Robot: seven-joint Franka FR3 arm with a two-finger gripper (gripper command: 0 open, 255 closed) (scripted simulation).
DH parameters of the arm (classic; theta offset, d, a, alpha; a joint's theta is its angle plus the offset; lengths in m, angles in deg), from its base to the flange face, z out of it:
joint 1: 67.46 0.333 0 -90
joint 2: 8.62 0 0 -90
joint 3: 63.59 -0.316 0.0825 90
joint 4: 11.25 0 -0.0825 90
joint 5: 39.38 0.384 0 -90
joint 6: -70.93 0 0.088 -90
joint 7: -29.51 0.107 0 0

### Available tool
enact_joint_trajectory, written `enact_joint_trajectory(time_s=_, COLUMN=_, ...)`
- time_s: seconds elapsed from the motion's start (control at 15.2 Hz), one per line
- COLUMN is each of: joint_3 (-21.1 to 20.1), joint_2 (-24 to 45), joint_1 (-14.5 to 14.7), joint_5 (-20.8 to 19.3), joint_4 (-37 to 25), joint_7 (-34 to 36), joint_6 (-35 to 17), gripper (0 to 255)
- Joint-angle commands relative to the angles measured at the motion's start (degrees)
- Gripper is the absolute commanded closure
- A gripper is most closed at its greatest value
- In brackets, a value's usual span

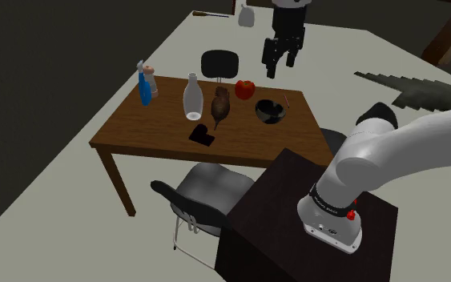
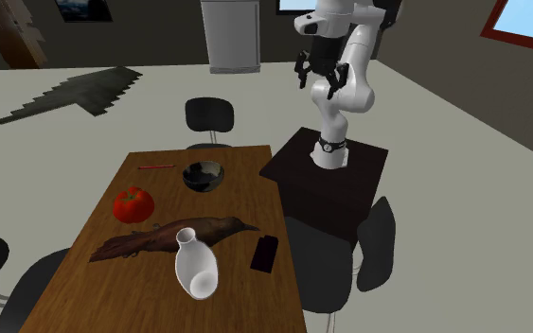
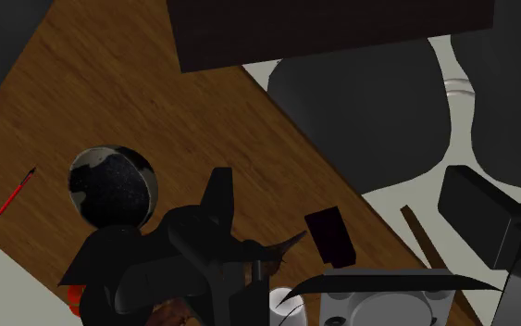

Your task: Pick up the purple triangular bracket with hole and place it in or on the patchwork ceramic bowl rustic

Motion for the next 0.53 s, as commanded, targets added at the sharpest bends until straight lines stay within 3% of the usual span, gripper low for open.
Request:
enact_joint_trajectory(time_s=0.0, joint_3=0.0, joint_2=0.0, joint_1=0.0, joint_5=0.0, joint_4=0.0, joint_7=0.0, joint_6=0.0, gripper=0)
enact_joint_trajectory(time_s=0.46, joint_3=0.9, joint_2=7.6, joint_1=0.0, joint_5=0.4, joint_4=6.0, joint_7=0.1, joint_6=-14.7, gripper=0)
